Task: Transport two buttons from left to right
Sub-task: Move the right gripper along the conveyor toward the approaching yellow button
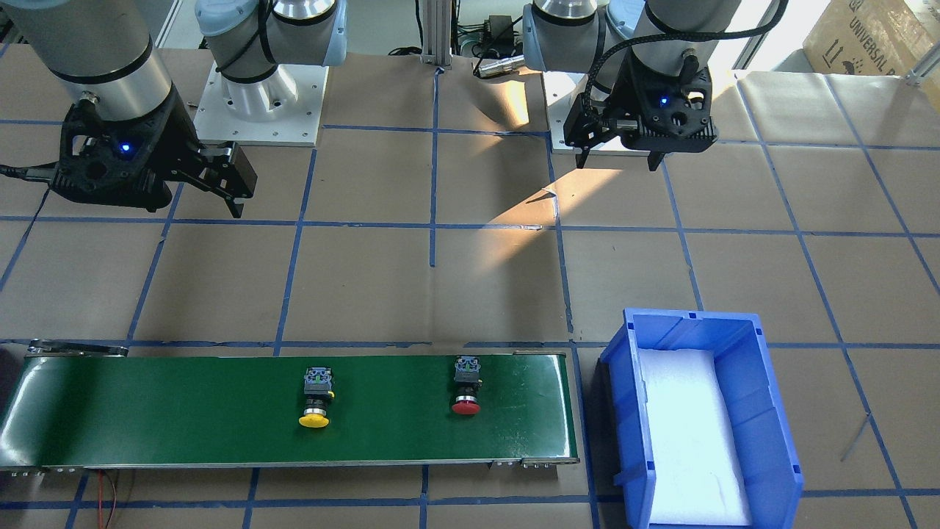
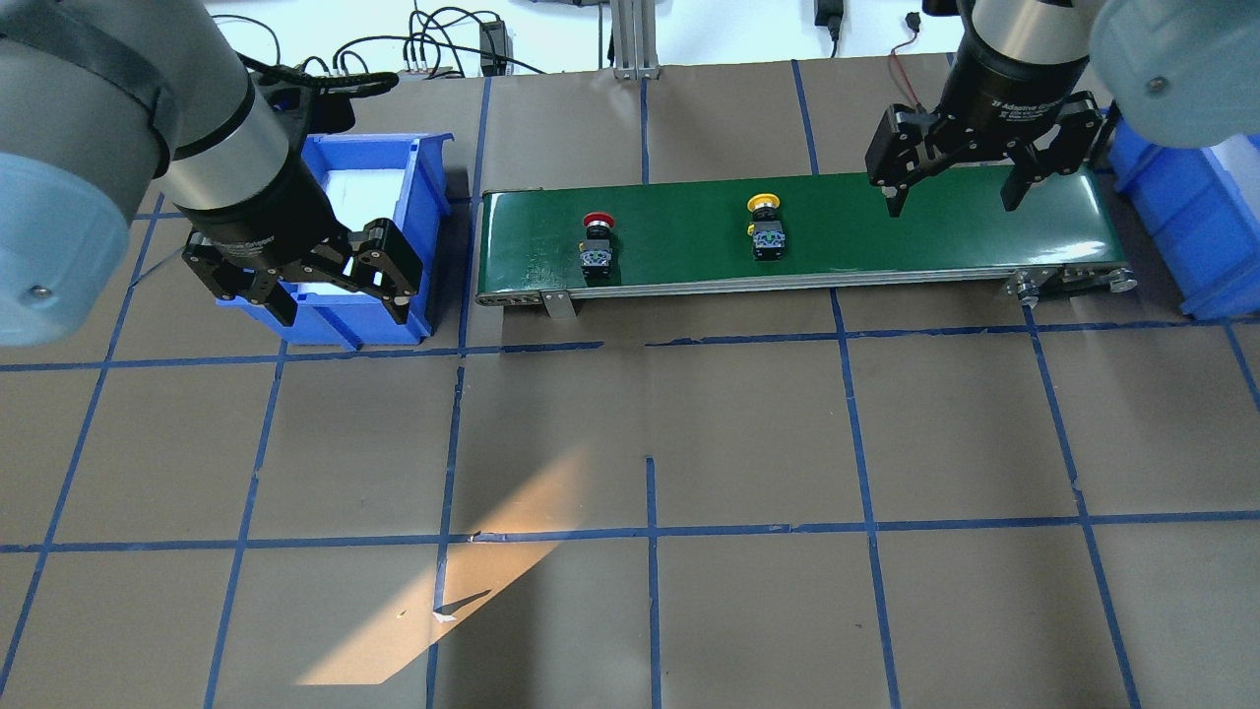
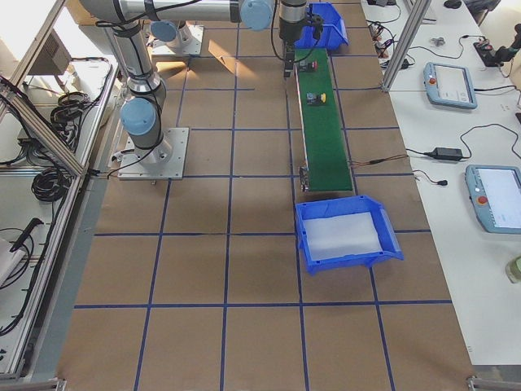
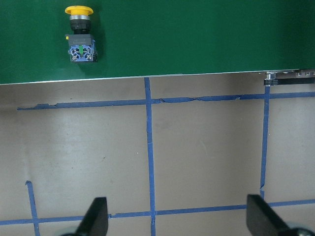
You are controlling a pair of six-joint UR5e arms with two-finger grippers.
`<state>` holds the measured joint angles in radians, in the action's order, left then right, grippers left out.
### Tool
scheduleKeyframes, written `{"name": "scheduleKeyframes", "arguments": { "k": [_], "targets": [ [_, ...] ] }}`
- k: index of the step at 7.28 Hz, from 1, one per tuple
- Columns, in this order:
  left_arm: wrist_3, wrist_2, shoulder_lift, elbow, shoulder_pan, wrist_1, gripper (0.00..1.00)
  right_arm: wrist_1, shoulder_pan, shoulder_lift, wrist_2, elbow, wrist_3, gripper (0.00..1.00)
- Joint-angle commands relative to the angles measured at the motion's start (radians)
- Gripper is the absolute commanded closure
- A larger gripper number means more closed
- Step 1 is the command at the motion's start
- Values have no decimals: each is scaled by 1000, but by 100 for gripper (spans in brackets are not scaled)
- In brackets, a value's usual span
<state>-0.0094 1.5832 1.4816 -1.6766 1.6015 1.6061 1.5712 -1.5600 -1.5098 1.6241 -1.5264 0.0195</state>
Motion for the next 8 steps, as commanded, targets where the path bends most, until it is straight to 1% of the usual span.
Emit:
{"name": "scheduleKeyframes", "arguments": {
  "k": [1,2,3,4,5,6,8],
  "targets": [
    [-1,0,0,0,0,0,0,1,0,2,2,-6,-1,0],
    [-1,0,0,0,0,0,0,22,0,2,5,-12,-4,0],
    [-1,0,0,0,0,0,0,91,0,0,3,-35,2,0],
    [-1,0,0,0,0,0,0,140,1,6,3,-31,1,0],
    [-1,0,0,0,0,0,0,132,3,7,3,-32,-1,0],
    [0,0,-1,0,0,0,0,89,1,7,3,-32,-1,0],
    [-1,1,-1,0,0,0,0,82,8,16,5,-34,-24,0]
  ]
}}
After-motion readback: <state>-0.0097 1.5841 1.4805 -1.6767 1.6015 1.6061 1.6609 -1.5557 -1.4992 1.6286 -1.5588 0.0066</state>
